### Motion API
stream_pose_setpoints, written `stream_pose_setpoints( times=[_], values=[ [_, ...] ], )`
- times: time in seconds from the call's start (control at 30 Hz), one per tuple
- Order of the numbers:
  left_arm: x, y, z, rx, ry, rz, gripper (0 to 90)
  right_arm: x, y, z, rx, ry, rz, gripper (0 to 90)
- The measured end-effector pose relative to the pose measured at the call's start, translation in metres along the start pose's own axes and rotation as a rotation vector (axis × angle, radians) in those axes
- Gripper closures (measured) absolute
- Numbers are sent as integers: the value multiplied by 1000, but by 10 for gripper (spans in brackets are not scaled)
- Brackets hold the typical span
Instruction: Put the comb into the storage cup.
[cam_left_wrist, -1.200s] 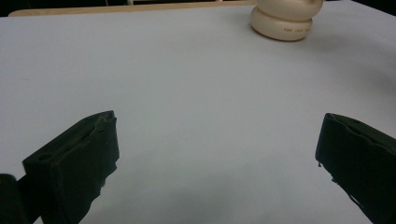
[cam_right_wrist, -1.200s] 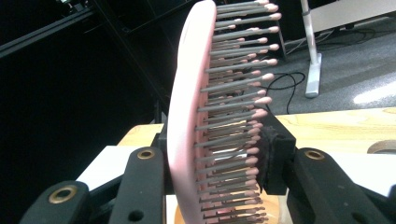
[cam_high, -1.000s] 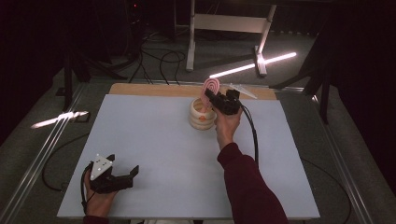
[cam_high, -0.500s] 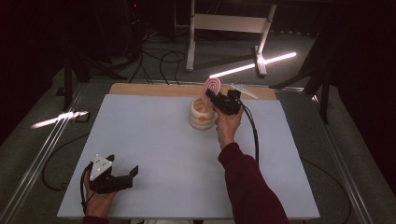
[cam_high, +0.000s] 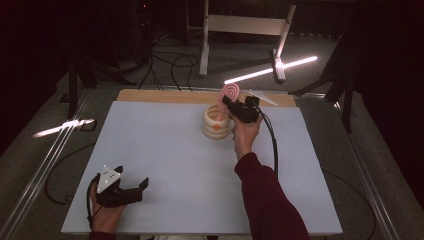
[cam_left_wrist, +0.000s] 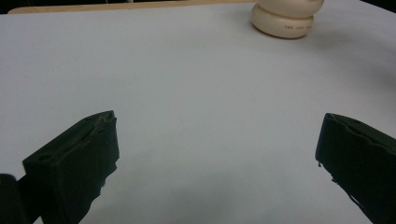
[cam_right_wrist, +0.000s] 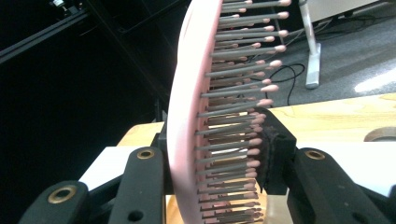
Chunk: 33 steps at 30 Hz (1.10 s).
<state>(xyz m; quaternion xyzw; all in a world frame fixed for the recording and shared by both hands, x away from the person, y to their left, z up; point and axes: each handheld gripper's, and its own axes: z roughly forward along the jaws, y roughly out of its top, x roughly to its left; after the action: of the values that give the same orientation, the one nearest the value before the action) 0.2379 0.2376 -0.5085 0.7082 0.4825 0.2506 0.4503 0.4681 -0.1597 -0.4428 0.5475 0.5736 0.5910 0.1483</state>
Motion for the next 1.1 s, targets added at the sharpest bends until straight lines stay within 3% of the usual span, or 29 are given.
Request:
stream_pose_setpoints(
  times=[0.6,1.1],
  values=[
    [0,0,0,3,1,1,1,-9,-3,-2,3,-16,32,606],
    [0,0,1,4,0,5,1,-15,-2,-6,23,-37,24,556]
  ],
)
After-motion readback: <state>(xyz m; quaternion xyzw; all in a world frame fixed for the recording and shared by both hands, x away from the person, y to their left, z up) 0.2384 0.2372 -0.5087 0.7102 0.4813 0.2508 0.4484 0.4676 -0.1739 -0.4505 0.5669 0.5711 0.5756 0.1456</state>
